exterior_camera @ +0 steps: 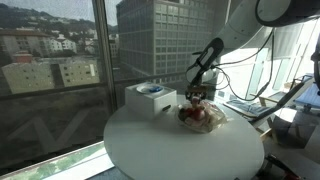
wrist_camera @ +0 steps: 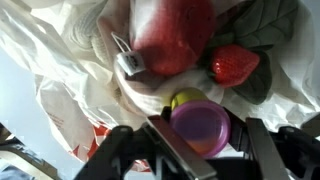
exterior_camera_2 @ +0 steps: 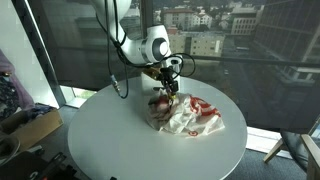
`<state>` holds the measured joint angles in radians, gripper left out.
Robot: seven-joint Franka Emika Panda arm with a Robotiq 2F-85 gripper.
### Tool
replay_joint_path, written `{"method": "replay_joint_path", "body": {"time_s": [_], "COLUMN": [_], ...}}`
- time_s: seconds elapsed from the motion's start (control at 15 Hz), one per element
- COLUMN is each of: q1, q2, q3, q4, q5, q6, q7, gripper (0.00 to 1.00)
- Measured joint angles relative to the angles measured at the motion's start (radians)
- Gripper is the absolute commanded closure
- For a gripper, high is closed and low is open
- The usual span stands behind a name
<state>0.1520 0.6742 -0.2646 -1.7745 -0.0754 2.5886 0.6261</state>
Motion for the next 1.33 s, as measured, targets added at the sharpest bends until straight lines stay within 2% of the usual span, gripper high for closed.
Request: {"method": "replay_joint_path", "body": {"time_s": [0.27,0.33,0.4,0.6,1.0,1.13,1.33], "q1": [0.002,0.004,0.006,0.015,0.030,0.030,0.030], "q2": [0.026,0.032,0.036,0.034,0.021,0.003,-0.023], "q3": [-0.001,-0.001,-0.003,-0.011,-0.055,-0.040,0.030], "q4": [-0.009,-0.009,-0.009,-0.008,-0.002,-0.003,-0.005], "q5": [0.000,0.000,-0.001,-0.001,-0.026,-0.025,-0.015], "q6": [0.000,0.000,0.000,0.002,0.029,0.032,0.032], "q7": [0.005,0.006,0.008,0.020,0.051,0.051,0.044], "gripper": [0.75,0.43,0.24,0.02,0.00,0.00,0.00]}}
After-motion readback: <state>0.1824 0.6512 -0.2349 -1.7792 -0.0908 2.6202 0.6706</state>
